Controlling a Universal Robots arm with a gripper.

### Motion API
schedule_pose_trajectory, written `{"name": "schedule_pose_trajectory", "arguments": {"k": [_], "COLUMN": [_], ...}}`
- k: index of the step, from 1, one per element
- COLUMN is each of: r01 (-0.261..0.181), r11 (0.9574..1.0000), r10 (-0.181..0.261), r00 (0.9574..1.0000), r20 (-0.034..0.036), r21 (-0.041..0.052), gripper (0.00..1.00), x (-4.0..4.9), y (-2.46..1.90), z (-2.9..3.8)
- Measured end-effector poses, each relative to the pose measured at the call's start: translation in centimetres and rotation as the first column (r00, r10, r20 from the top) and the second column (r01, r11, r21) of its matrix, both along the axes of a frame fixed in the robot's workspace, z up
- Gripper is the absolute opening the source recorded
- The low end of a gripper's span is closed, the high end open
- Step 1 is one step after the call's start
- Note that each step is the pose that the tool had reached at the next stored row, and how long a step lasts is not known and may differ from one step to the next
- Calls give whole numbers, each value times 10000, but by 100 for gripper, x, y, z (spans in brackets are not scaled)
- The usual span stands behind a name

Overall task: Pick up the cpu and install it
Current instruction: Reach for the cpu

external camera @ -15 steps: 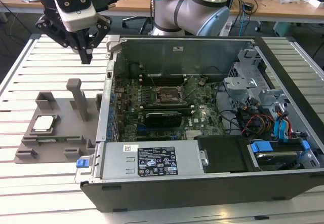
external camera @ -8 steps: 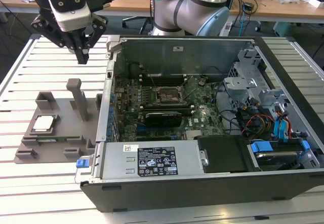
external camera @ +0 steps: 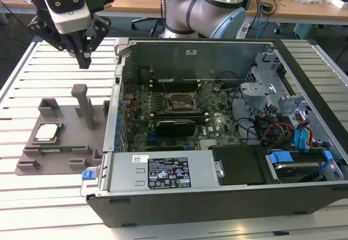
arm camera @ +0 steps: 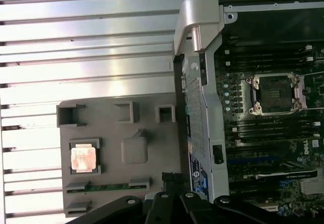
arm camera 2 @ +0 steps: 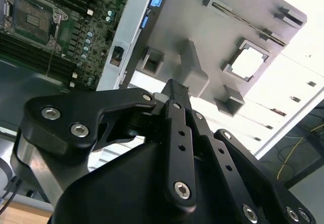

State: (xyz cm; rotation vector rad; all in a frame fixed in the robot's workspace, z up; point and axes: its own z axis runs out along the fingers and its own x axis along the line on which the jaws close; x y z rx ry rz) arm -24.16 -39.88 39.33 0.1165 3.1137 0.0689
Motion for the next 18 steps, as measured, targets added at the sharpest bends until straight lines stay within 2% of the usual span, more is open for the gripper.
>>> {"name": "schedule_pose_trajectory", "arguments": {"k": [10, 18], "r01": [0, 0], "r11": [10000, 10000], "r10": [0, 0], "r00": [10000, 10000], "r20": [0, 0], "r21": [0, 0], "gripper": [11, 11], "x": [-85, -241], "y": [0, 0], "z": [0, -4]}}
